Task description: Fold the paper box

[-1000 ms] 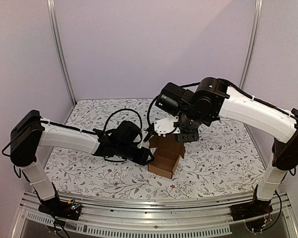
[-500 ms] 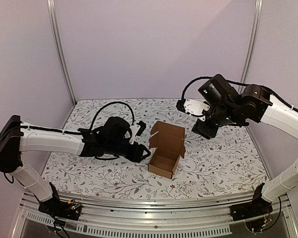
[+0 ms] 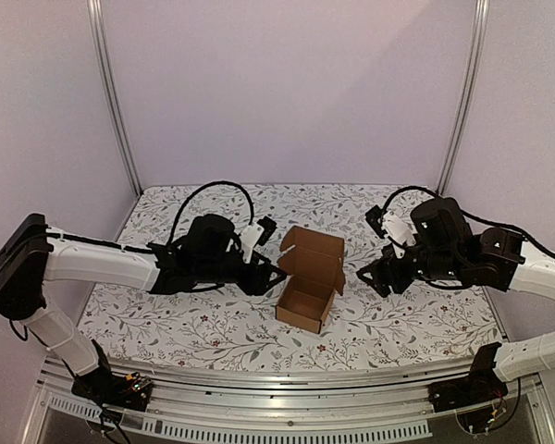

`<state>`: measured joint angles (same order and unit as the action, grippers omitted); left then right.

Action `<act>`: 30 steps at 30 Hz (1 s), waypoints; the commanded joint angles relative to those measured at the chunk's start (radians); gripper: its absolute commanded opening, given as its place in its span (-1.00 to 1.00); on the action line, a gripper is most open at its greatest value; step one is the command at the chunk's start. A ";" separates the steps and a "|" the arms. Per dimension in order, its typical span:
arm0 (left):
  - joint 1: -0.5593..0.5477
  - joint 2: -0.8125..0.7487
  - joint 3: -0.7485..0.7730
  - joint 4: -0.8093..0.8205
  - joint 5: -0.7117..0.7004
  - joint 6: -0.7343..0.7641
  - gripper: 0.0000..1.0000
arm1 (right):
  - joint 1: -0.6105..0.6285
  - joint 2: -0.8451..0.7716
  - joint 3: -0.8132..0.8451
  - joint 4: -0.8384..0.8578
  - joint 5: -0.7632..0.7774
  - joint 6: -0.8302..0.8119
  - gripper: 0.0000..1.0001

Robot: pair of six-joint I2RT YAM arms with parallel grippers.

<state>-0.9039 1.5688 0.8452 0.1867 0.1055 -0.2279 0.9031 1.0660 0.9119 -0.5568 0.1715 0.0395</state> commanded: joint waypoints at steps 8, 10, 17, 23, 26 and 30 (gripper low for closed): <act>0.054 0.099 0.056 0.099 0.062 0.088 0.07 | -0.006 -0.022 -0.138 0.222 -0.122 0.199 0.62; 0.056 0.101 0.060 0.107 0.062 0.091 0.02 | -0.005 -0.018 -0.147 0.235 -0.122 0.209 0.61; 0.060 0.105 0.080 0.107 0.076 0.101 -0.08 | -0.006 0.025 -0.179 0.292 -0.160 0.238 0.60; 0.062 0.121 0.101 0.095 0.082 0.109 -0.26 | -0.006 0.064 -0.183 0.333 -0.215 0.253 0.58; 0.062 0.127 0.104 0.092 0.074 0.114 -0.40 | -0.007 0.083 -0.188 0.360 -0.226 0.269 0.57; 0.062 0.134 0.113 0.075 0.068 0.117 -0.63 | -0.006 0.111 -0.187 0.384 -0.222 0.286 0.52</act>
<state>-0.8570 1.6833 0.9321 0.2722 0.1730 -0.1219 0.9020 1.1484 0.7387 -0.2195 -0.0391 0.2974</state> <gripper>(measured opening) 0.211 0.770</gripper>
